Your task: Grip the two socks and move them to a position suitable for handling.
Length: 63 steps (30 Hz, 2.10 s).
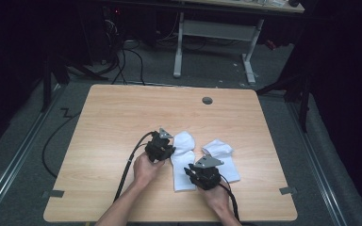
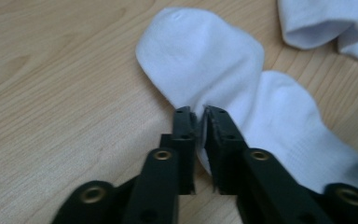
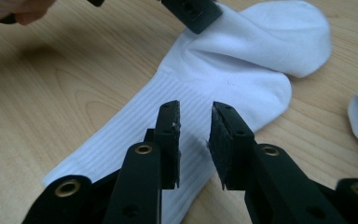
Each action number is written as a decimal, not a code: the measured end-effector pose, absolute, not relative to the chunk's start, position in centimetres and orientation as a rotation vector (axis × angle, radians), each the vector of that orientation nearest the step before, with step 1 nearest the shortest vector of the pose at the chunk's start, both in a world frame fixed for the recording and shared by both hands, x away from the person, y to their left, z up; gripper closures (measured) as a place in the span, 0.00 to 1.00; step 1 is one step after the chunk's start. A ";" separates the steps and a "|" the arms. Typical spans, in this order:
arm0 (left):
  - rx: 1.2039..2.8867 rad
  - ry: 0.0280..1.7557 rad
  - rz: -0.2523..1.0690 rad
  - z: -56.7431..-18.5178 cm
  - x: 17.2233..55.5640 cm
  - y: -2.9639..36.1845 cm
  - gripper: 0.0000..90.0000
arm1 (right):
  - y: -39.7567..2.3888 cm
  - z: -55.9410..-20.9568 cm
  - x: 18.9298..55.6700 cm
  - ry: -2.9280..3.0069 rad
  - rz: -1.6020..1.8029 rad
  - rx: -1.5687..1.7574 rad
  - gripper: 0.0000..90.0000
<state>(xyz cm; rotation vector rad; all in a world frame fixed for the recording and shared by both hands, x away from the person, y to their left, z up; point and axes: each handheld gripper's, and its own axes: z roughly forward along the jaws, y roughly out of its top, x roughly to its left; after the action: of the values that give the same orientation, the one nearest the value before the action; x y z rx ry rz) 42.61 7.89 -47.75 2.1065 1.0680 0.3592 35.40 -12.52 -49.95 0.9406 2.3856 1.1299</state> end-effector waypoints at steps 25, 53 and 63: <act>2.195 1.181 0.423 -48.9 45.6 5.4 0.67 | -12.3 -50.9 34.4 2.461 1.086 0.880 0.86; 2.144 1.189 0.427 -48.1 46.1 7.9 0.99 | -12.6 -51.0 33.8 2.440 1.087 0.919 0.87; 2.089 1.129 0.362 -47.8 43.8 7.6 0.71 | -14.0 -49.7 34.6 2.401 1.190 0.990 0.85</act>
<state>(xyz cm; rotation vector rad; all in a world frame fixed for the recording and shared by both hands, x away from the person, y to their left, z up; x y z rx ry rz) 43.78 7.61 -47.85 2.0893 1.1290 0.3621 34.58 -14.02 -49.73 0.9897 2.4006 1.1901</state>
